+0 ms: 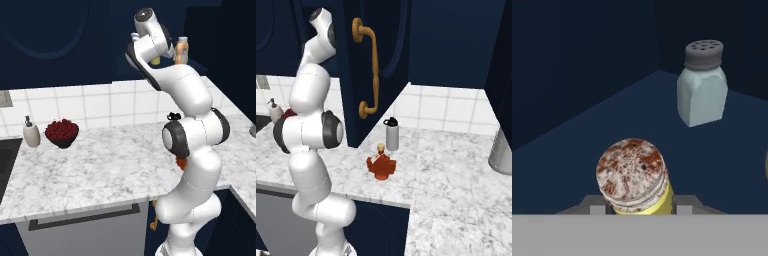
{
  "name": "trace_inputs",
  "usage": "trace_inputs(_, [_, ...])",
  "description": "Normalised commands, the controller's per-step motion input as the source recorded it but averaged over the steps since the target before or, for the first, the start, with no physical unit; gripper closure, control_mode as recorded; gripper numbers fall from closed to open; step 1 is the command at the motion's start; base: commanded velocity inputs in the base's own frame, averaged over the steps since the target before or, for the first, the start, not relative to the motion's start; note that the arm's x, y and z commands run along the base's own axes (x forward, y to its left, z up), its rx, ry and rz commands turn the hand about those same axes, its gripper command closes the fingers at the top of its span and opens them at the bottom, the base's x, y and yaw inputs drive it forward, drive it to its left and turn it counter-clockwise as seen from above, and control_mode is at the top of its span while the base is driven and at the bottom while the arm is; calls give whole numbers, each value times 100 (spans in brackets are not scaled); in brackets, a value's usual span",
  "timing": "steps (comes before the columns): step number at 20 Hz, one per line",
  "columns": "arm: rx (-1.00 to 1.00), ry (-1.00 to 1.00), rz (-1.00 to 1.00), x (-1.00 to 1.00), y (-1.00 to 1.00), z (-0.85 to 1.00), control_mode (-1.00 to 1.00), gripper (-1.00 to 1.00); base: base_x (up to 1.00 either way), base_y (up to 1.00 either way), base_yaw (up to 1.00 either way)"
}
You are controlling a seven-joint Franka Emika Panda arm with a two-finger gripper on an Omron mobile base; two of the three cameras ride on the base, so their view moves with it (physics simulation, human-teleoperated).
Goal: Put the shaker and condiment bottle from the counter next to their counterparts in the cabinet.
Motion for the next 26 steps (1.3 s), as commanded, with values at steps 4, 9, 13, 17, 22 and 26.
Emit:
trace_inputs(4, [0,0,0,37,0,0,-100,100,0,0,0])
trace_inputs(9, [0,0,0,26,-3,-5,-100,100,0,0,0])
trace_inputs(13, [0,0,0,21,-8,-12,-100,100,0,0,0])
trace_inputs(17, [0,0,0,18,-5,-6,-100,100,0,0,0])
trace_inputs(22, [0,0,0,23,-8,0,-100,100,0,0,0])
trace_inputs(26, [0,0,0,17,-1,0,-100,100,0,0,0])
